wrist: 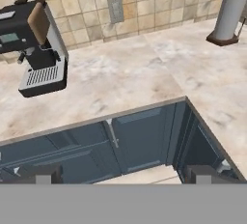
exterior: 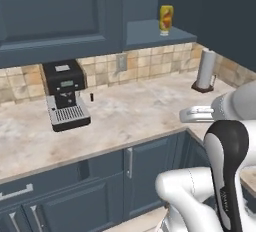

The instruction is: Take 2 condiments from the cabinet and move them on the counter near the stove.Make sure the condiments are lined up with each other, next to each other.

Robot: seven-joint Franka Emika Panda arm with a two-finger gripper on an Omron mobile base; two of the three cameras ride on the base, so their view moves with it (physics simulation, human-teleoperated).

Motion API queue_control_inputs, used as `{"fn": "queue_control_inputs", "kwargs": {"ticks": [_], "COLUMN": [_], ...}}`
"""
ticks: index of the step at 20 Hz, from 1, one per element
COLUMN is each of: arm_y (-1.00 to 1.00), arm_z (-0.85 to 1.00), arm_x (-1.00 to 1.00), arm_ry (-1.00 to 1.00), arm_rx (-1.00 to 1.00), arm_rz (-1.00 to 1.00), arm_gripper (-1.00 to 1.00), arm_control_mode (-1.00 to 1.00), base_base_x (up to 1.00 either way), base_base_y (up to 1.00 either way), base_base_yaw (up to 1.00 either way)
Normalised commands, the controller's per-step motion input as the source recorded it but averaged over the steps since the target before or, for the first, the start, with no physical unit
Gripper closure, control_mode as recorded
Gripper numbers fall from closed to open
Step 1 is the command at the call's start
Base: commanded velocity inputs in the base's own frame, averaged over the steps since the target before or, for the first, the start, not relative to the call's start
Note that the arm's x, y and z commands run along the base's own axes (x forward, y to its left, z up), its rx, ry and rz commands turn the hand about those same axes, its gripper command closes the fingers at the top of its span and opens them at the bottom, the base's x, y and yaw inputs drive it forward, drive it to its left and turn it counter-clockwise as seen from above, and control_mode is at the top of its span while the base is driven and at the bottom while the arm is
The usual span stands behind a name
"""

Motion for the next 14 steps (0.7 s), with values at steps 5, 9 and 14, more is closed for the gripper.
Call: {"fn": "queue_control_inputs", "kwargs": {"ticks": [5,9,14], "arm_y": [0.0,0.0,0.0], "arm_z": [0.0,0.0,0.0], "arm_x": [0.0,0.0,0.0], "arm_ry": [0.0,0.0,0.0], "arm_rx": [0.0,0.0,0.0], "arm_rz": [0.0,0.0,0.0], "arm_gripper": [-1.0,-1.0,-1.0], "arm_control_mode": [1.0,1.0,1.0], "base_base_x": [0.4,0.41,0.55], "base_base_y": [-0.2,0.0,0.01], "base_base_yaw": [0.0,0.04,0.1]}}
